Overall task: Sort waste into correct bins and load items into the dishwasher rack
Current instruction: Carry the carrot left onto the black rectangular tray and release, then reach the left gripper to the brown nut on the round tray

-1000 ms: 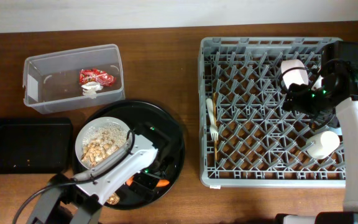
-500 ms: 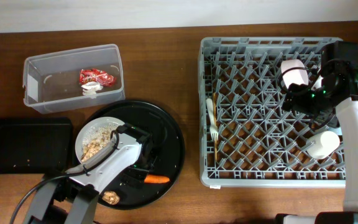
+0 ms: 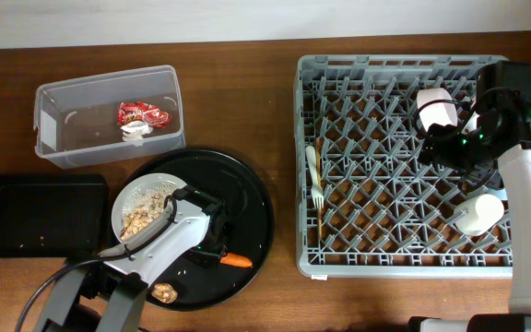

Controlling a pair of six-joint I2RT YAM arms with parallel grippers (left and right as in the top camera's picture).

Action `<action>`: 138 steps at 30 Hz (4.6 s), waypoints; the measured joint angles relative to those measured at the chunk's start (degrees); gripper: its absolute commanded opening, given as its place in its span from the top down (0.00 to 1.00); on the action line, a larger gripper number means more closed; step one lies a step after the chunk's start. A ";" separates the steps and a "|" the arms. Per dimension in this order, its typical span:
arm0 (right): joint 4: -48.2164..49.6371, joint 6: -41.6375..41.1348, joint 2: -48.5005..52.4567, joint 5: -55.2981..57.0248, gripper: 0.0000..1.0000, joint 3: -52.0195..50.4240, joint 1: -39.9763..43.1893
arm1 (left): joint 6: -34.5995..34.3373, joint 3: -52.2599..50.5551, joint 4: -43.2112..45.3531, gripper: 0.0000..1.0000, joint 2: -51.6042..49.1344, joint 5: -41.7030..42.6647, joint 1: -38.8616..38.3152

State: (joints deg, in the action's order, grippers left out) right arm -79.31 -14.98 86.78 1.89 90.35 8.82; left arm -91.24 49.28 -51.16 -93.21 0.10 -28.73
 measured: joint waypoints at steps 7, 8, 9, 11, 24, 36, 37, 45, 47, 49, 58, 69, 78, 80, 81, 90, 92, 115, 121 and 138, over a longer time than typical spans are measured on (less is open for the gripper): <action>0.00 0.00 0.00 0.00 0.08 0.00 0.00 | 2.93 0.00 -0.39 0.86 0.02 -0.48 0.00; 0.00 0.00 0.00 0.00 0.08 0.00 0.00 | 3.56 0.00 -0.39 0.86 0.02 -0.61 0.00; 0.00 -0.02 0.00 0.00 0.08 0.00 0.00 | 4.26 0.00 -0.42 0.86 0.02 -0.68 0.00; 0.00 0.00 0.00 0.00 0.08 0.00 0.00 | 6.34 0.00 -0.46 0.88 0.02 -0.87 0.00; 0.00 0.00 0.00 0.07 0.08 0.00 0.00 | 31.15 13.22 -3.48 0.78 11.91 -13.16 4.70; -0.07 0.02 0.00 0.22 0.08 0.00 0.00 | 34.77 13.31 -1.86 0.78 16.13 -18.56 46.34; -0.11 0.00 0.00 0.22 0.08 0.00 0.00 | 34.86 13.31 -0.74 0.78 16.13 -18.32 48.78; -0.17 -0.02 0.00 0.22 0.08 0.00 0.00 | 34.95 13.31 9.16 0.77 11.89 -18.58 62.77; -0.17 0.02 0.00 0.22 0.08 0.00 0.00 | 35.89 13.31 11.93 0.77 7.98 -18.51 64.30; -0.20 0.00 0.00 0.22 0.08 0.00 0.00 | 37.70 13.31 14.64 0.77 4.42 -18.56 65.33; -0.39 0.04 0.00 0.70 0.08 0.00 0.00 | 42.42 13.31 16.52 0.63 -7.67 -18.53 65.94; -0.90 0.09 0.00 0.70 0.08 0.00 0.00 | 49.59 16.09 13.35 0.13 -9.99 -17.66 65.94; -1.09 0.04 0.00 0.90 0.08 -0.15 0.00 | 52.33 22.53 -3.98 0.08 1.05 -7.02 62.10; -1.05 0.04 0.00 0.90 0.08 -0.15 0.00 | 53.75 22.86 -10.64 0.05 3.34 -3.80 58.84; -1.09 0.07 0.00 0.92 0.08 -0.15 0.00 | 54.36 22.95 -14.38 0.06 3.56 -2.45 57.18; -1.11 0.20 0.00 0.92 0.08 -0.20 0.00 | 56.15 11.82 -26.10 0.08 3.54 8.98 39.34; -1.09 0.17 0.00 0.94 0.08 -0.20 0.00 | 55.89 7.19 -24.83 0.11 3.56 11.13 35.63; -1.29 0.20 0.00 0.96 0.08 -0.20 0.00 | 48.70 -2.82 -19.74 0.11 4.61 11.37 24.28; -1.27 0.17 0.00 0.98 0.08 -0.20 0.00 | 46.84 -3.02 -18.69 0.11 4.61 6.69 24.28; -1.29 0.24 0.00 1.11 0.08 -0.20 0.00 | 44.83 -7.43 -10.64 0.11 4.61 3.91 24.28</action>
State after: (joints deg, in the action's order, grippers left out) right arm -80.60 -14.74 86.78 3.01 90.15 8.82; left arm -46.41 41.85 -61.80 -88.60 4.01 -4.45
